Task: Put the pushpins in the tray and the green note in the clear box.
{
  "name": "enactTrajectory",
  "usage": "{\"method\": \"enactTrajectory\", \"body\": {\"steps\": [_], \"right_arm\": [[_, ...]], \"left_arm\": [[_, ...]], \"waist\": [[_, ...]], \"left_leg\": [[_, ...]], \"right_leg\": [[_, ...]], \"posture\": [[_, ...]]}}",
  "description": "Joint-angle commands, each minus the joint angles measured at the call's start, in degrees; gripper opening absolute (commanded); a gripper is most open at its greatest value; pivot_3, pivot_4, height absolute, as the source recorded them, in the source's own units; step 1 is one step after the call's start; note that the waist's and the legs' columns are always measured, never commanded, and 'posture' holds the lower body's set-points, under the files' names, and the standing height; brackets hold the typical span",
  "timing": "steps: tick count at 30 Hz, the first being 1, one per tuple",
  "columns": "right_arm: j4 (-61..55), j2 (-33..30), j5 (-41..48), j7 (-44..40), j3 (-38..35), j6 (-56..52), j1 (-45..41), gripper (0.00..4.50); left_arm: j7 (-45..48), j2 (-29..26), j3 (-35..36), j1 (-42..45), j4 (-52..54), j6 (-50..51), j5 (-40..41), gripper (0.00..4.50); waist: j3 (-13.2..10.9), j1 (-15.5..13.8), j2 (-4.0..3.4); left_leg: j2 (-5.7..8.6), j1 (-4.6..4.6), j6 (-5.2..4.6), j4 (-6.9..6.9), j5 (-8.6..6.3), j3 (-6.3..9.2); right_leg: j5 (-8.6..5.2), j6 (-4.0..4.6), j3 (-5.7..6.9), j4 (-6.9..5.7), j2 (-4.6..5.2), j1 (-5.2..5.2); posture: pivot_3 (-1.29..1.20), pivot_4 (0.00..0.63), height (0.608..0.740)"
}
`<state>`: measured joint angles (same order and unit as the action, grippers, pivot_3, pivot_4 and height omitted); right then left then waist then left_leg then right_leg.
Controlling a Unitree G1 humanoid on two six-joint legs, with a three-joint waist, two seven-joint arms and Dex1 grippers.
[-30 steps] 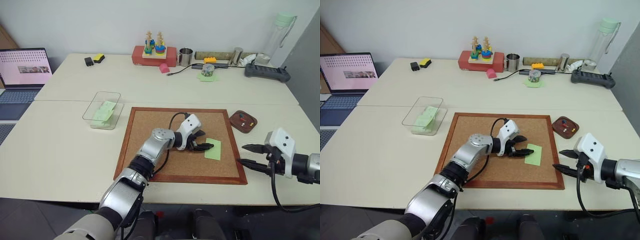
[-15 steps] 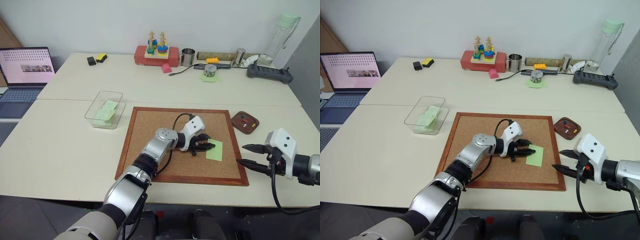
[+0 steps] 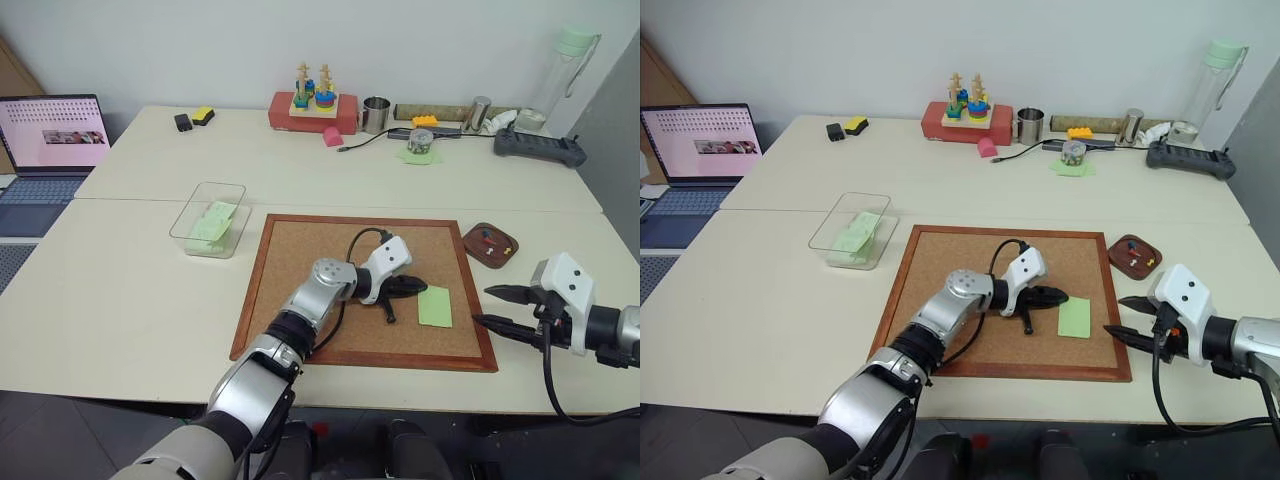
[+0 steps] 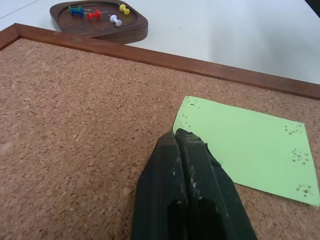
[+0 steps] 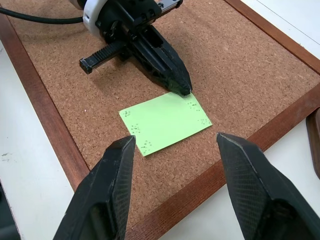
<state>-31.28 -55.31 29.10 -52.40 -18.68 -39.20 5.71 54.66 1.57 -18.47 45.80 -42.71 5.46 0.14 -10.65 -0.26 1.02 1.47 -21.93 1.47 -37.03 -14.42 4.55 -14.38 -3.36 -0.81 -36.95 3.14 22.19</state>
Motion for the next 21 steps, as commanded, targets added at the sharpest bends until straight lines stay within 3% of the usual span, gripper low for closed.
{"method": "enactTrajectory", "body": {"steps": [1, 10, 21], "right_arm": [[-0.4, 0.1, 0.3, 0.1, -0.6, 0.8, -0.7, 2.68], [0.4, 0.3, -0.2, 0.0, 0.0, 1.5, -0.9, 2.68], [1.1, 0.2, 0.0, -0.5, 1.4, 2.0, -2.9, 2.68]], "left_arm": [[0.9, 0.8, 0.7, -2.2, 3.7, 3.0, 2.0, 0.03], [1.8, -1.9, 3.8, -5.9, 18.3, 13.1, 7.9, 0.03], [-1.7, -3.2, 5.7, -8.0, 26.3, 18.8, 11.3, 0.03]], "waist": [[0.0, 0.0, 0.0], [0.0, 0.3, 0.01], [0.0, 0.3, 0.01]], "left_leg": [[0.0, 0.0, 0.0, 0.0, 0.0, 0.0], [-0.06, 0.0, 0.0, 0.0, 0.0, -0.01], [-0.05, 0.0, 0.0, 0.0, 0.01, -0.01]], "right_leg": [[0.0, 0.0, 0.0, 0.0, 0.0, 0.0], [0.0, 0.01, -0.02, -0.06, -0.02, 0.05], [0.01, 0.01, -0.02, -0.05, -0.02, 0.05]], "posture": [[0.0, 0.15, 0.74], [0.0, 0.15, 0.74], [0.0, 0.15, 0.74]]}}
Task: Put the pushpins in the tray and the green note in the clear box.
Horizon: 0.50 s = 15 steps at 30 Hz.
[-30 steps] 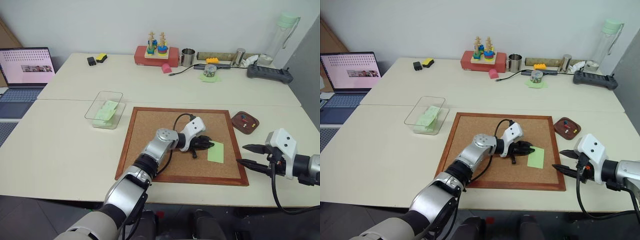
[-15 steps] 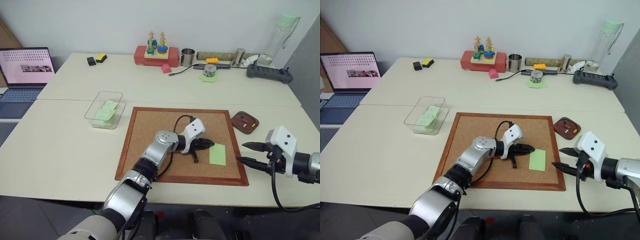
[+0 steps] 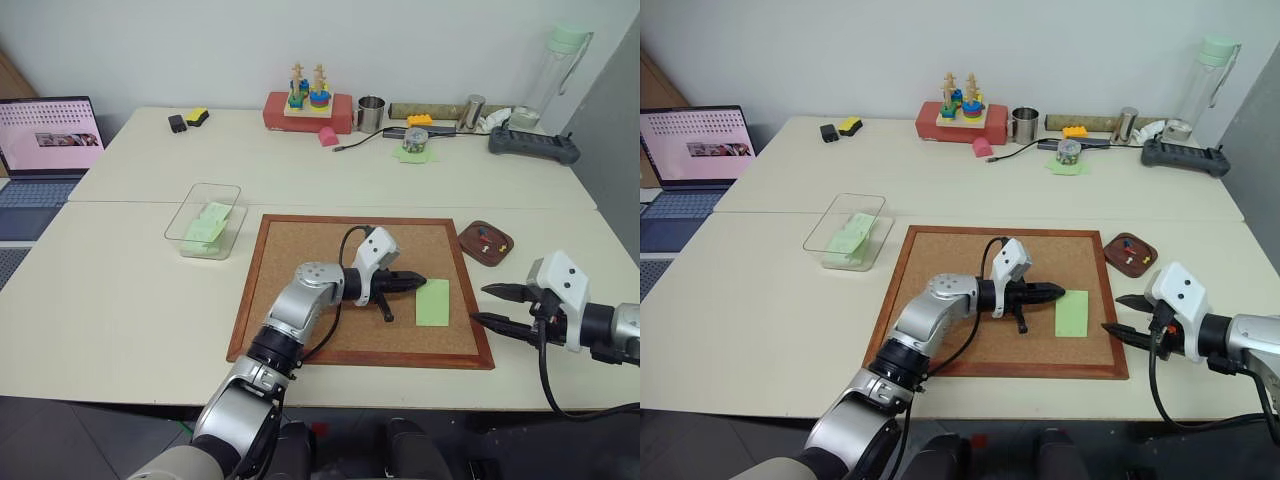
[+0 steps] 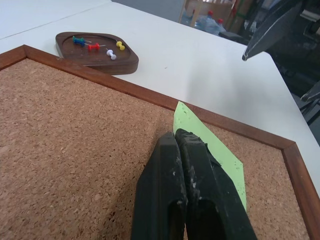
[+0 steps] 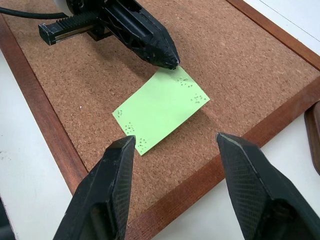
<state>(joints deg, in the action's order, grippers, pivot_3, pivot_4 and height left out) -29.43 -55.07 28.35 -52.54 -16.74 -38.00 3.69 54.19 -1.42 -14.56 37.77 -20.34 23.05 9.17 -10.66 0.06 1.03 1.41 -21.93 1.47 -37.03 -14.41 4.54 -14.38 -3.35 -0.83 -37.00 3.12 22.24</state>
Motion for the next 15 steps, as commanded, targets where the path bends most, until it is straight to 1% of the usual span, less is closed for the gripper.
{"method": "enactTrajectory", "body": {"steps": [1, 5, 10, 13, 15], "right_arm": [[-0.9, 0.0, 0.8, -0.3, -0.5, 0.7, -1.0, 2.68], [-1.2, 0.3, 1.2, -0.2, -0.3, 0.5, -1.3, 2.68], [-1.5, 1.2, 2.4, 0.2, 0.5, 0.3, -4.0, 2.68], [-2.4, 2.1, 4.5, 0.7, 0.9, -0.6, -6.8, 2.68], [-3.2, 3.2, 6.8, 1.4, 1.0, -1.5, -9.6, 2.68]], "left_arm": [[-1.6, -0.3, 2.3, 0.0, 4.5, 1.8, 2.7, 0.03], [-3.6, -1.2, 5.3, -0.1, 7.7, 5.0, 5.4, 0.03], [-7.2, -3.1, 10.4, -0.4, 13.1, 10.0, 9.5, 0.03], [-9.9, -5.6, 14.5, -0.1, 17.1, 12.5, 11.9, 0.03], [-12.0, -8.3, 18.1, 0.2, 19.6, 13.7, 13.2, 0.03]], "waist": [[0.0, 0.0, 0.0], [0.0, 0.0, 0.0], [0.0, 0.1, 0.0], [0.0, 0.1, 0.0], [0.0, 0.1, 0.01]], "left_leg": [[0.0, 0.0, 0.0, 0.0, 0.0, 0.0], [-0.02, 0.0, 0.0, 0.0, 0.0, 0.0], [-0.04, 0.01, 0.0, 0.0, 0.0, 0.0], [-0.05, 0.0, 0.01, 0.0, 0.0, 0.02], [-0.06, 0.0, 0.01, 0.0, 0.0, 0.02]], "right_leg": [[0.0, 0.0, -0.01, 0.0, 0.0, 0.0], [0.0, 0.0, 0.0, 0.0, 0.0, 0.0], [0.0, 0.0, -0.01, -0.01, 0.0, 0.01], [0.01, 0.01, 0.0, -0.01, 0.0, 0.01], [0.01, 0.02, -0.01, -0.01, 0.0, 0.02]], "posture": [[0.0, 0.15, 0.74], [0.0, 0.15, 0.74], [0.0, 0.15, 0.74], [0.0, 0.15, 0.74], [0.0, 0.15, 0.74]]}}
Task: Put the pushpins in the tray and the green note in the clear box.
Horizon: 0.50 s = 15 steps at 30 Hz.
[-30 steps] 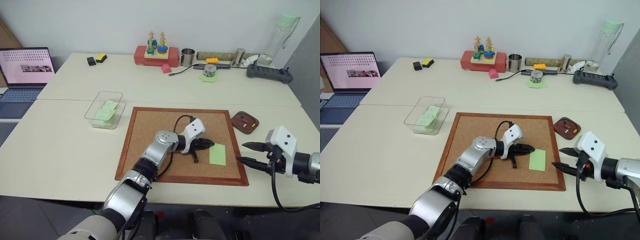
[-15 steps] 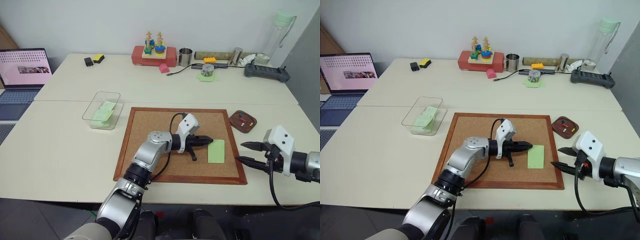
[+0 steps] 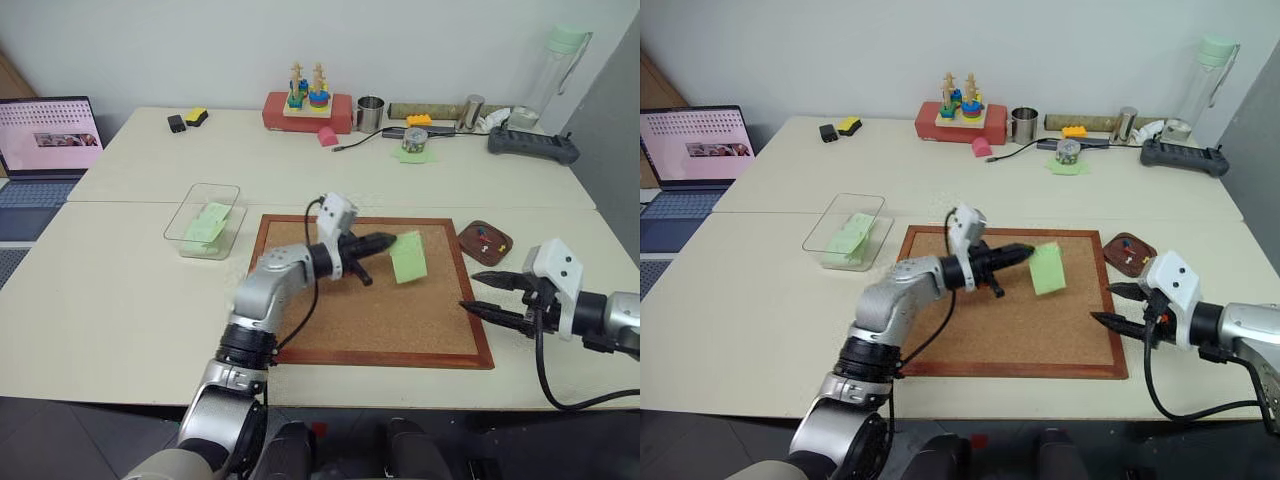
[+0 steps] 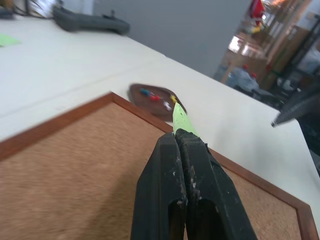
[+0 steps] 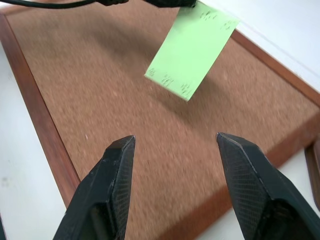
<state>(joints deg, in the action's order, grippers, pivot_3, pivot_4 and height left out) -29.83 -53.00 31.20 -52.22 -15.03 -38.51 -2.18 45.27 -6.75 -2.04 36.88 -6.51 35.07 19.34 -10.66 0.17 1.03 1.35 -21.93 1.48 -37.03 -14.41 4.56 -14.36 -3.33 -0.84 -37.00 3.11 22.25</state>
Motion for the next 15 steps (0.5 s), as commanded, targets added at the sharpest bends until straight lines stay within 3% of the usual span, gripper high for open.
{"method": "enactTrajectory", "body": {"steps": [1, 7, 15], "right_arm": [[-3.1, 1.8, 5.2, 1.4, -0.7, -1.3, -5.3, 2.68], [-2.9, 4.2, 9.4, 2.4, 1.3, -2.3, -13.7, 2.68], [0.8, 4.4, 8.1, 0.5, 5.8, -0.6, -18.3, 2.68]], "left_arm": [[-4.2, -4.5, 7.3, 1.2, 6.8, 2.0, 3.4, 0.03], [-10.5, -14.3, 16.7, 1.1, 8.2, 0.9, 3.3, 0.03], [-18.0, -23.1, 21.1, 2.0, 0.4, -6.9, -2.1, 0.03]], "waist": [[0.0, 0.1, 0.01], [0.0, 0.1, 0.02], [-0.1, -0.2, 0.11]], "left_leg": [[-0.02, 0.01, 0.0, 0.0, 0.0, 0.0], [-0.03, 0.02, 0.01, 0.02, 0.0, 0.03], [0.01, -0.05, 0.01, 0.01, 0.0, 0.05]], "right_leg": [[0.0, 0.01, 0.0, -0.01, 0.0, 0.01], [0.11, 0.19, 0.01, -0.01, -0.03, 0.02], [0.16, 0.26, 0.05, 0.03, 0.03, 0.05]], "posture": [[0.0, 0.15, 0.74], [0.0, 0.15, 0.74], [0.0, 0.15, 0.74]]}}
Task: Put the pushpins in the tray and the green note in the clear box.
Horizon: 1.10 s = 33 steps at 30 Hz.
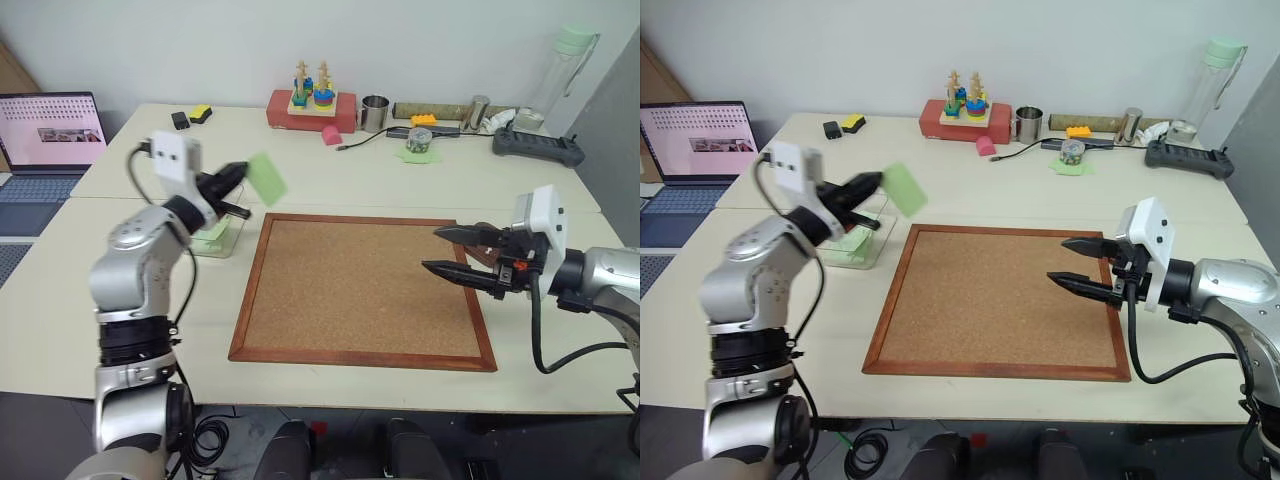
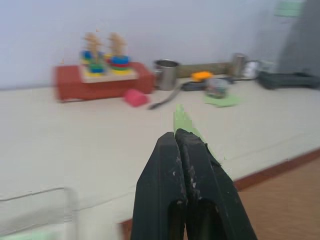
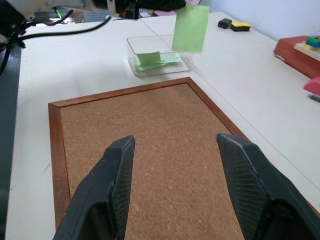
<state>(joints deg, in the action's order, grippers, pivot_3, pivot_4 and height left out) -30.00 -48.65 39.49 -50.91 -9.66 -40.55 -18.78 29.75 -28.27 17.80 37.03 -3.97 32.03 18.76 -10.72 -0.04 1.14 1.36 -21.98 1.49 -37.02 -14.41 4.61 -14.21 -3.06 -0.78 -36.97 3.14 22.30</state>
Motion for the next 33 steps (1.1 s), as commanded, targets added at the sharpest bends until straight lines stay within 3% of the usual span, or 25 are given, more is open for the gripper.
{"method": "enactTrajectory", "body": {"steps": [1, 10, 17, 28, 33], "right_arm": [[1.3, 0.1, -0.3, -1.0, 0.7, 1.7, -2.0, 2.68], [3.0, -0.4, -1.1, -2.1, 2.2, 2.9, -2.9, 2.68], [2.8, -0.8, -0.9, -2.0, 2.0, 2.7, -2.3, 2.68], [3.8, -1.6, -1.6, -2.4, 2.1, 2.8, -2.3, 2.68], [4.7, -2.1, -2.8, -2.9, 1.8, 3.1, -2.4, 2.68]], "left_arm": [[-3.0, -1.9, 1.3, 2.0, -3.2, -4.5, -1.8, 0.03], [-11.9, -3.5, -0.2, 1.9, -12.5, -11.4, -9.1, 0.03], [-12.4, -3.8, -0.6, 1.9, -14.3, -11.1, -9.2, 0.03], [-8.1, -6.5, -1.9, -0.9, -10.2, -9.1, -8.6, 1.91], [-2.3, -10.7, -3.8, -3.9, -5.7, -9.6, -9.0, 2.8]], "waist": [[0.0, 0.0, 0.0], [0.0, 0.1, 0.01], [0.0, 0.1, 0.01], [0.0, 0.2, 0.02], [0.0, 0.2, 0.02]], "left_leg": [[0.0, 0.0, 0.0, -0.01, 0.0, 0.01], [-0.02, -0.01, 0.0, 0.02, 0.0, 0.0], [-0.02, -0.01, 0.0, 0.01, 0.0, 0.0], [-0.03, 0.0, 0.0, 0.02, 0.0, -0.01], [-0.03, 0.0, 0.0, 0.02, 0.0, -0.01]], "right_leg": [[0.0, 0.0, 0.01, 0.0, 0.0, 0.0], [0.01, 0.02, 0.01, -0.03, 0.01, 0.04], [0.01, 0.02, 0.0, -0.04, 0.01, 0.04], [0.02, 0.02, 0.0, -0.05, 0.01, 0.05], [0.02, 0.03, -0.01, -0.05, 0.02, 0.04]], "posture": [[0.0, 0.15, 0.74], [0.0, 0.15, 0.74], [0.0, 0.15, 0.74], [0.0, 0.15, 0.74], [0.0, 0.15, 0.74]]}}
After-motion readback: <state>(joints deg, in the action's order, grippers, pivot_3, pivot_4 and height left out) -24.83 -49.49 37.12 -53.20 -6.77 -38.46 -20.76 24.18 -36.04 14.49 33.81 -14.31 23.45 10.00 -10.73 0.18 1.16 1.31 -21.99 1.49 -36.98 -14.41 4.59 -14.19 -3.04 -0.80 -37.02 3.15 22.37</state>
